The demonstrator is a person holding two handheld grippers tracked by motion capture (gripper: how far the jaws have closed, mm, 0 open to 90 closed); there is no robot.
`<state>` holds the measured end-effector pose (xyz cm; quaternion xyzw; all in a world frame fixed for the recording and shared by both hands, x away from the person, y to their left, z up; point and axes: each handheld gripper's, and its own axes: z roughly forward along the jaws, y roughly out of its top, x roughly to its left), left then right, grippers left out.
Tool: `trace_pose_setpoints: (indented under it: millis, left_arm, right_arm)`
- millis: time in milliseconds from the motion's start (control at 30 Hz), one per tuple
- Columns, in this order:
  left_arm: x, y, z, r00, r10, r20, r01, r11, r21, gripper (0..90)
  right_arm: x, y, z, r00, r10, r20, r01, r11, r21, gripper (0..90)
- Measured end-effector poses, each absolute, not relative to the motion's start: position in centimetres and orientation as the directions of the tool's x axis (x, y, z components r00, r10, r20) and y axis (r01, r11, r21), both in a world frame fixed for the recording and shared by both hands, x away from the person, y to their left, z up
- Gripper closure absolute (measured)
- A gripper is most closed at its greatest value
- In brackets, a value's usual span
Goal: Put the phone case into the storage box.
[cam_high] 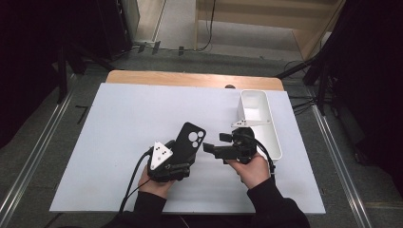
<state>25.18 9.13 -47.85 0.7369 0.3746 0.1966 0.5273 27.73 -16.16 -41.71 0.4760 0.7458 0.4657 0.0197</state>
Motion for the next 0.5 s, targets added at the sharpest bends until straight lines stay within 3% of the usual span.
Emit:
trace_pose_setpoints:
  millis: [500]
  left_arm:
    - [24.6, 8.9, -47.4, 0.654, 0.749, -0.102, 0.319, -0.152, 0.936, 13.7]
  right_arm:
    - [29.6, -14.8, -41.9, -0.535, 0.73, 0.425, 0.704, 0.106, 0.703, 14.6]
